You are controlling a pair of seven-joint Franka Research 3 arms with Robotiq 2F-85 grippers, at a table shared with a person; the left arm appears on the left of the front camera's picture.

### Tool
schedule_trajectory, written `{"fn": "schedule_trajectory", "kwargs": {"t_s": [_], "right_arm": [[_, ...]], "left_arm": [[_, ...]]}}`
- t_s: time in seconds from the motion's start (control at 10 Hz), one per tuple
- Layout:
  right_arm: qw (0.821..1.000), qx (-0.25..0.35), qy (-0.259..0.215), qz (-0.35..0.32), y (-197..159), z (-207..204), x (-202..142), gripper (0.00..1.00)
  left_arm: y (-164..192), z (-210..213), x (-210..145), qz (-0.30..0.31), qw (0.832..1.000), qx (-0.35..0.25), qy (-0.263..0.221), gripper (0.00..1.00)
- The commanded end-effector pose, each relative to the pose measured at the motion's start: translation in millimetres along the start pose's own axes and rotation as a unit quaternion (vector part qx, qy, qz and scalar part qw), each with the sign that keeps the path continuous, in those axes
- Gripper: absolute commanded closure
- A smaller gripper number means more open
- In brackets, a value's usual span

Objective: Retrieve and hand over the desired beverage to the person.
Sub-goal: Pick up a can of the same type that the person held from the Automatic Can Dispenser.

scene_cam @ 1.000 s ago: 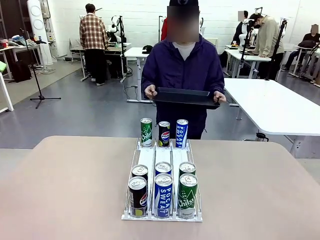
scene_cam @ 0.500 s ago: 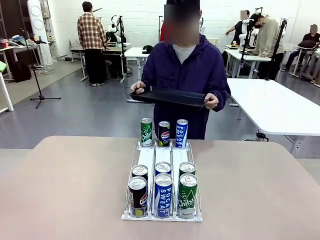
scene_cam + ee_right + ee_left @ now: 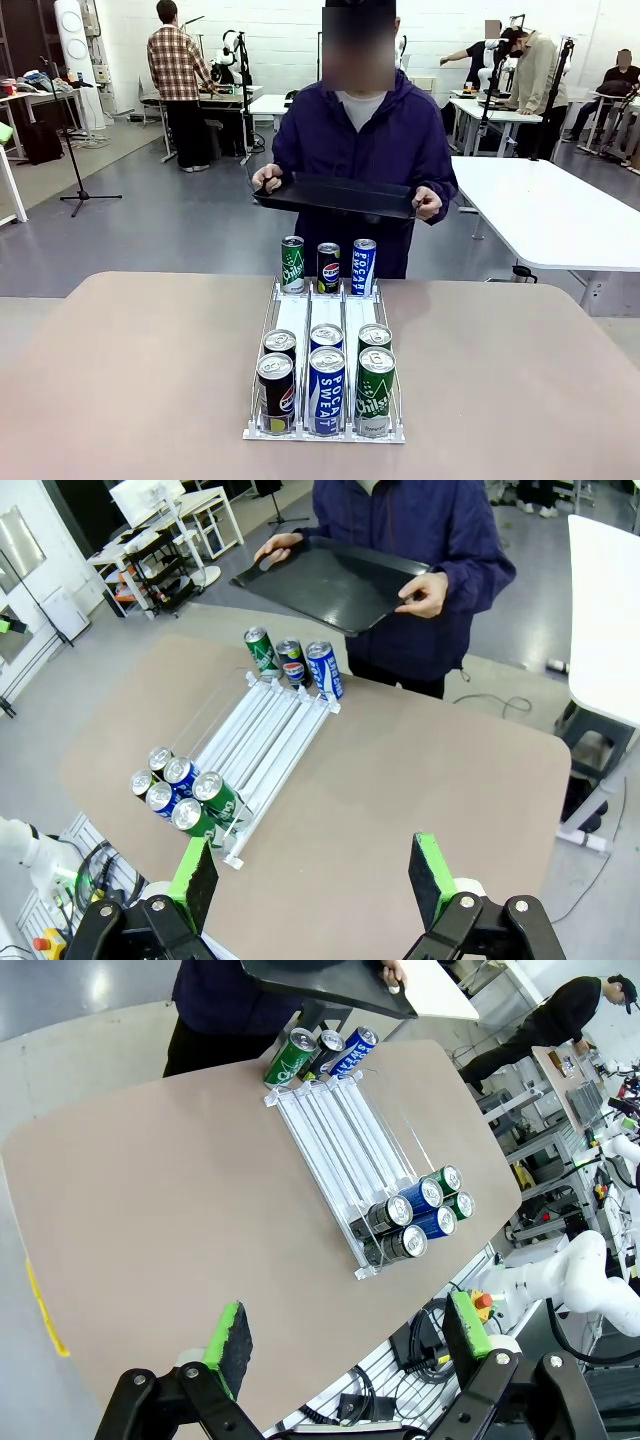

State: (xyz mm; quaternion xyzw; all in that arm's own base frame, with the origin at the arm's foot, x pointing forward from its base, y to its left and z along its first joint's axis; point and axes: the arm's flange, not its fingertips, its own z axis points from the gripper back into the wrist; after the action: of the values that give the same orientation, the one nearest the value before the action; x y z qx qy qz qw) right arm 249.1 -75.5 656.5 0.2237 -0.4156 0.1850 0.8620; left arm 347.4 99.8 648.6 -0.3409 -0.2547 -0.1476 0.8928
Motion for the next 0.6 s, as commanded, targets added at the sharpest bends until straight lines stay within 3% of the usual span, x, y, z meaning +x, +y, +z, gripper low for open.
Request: {"fn": "schedule_trajectory", "kwargs": {"t_s": [0.0, 0.5], "right_arm": [[1.000, 0.006, -0.003, 0.002, 0.9, -1.1, 0.7, 0.00], [1.000, 0.006, -0.003, 0.002, 0.9, -1.1, 0.7, 0.00]], "left_arm": [[0.1, 2.6, 1.7, -0.006, 1.000, -0.007, -0.001, 0.00], [0.1, 2.6, 1.7, -0.006, 1.000, -0.007, -0.001, 0.00]]}}
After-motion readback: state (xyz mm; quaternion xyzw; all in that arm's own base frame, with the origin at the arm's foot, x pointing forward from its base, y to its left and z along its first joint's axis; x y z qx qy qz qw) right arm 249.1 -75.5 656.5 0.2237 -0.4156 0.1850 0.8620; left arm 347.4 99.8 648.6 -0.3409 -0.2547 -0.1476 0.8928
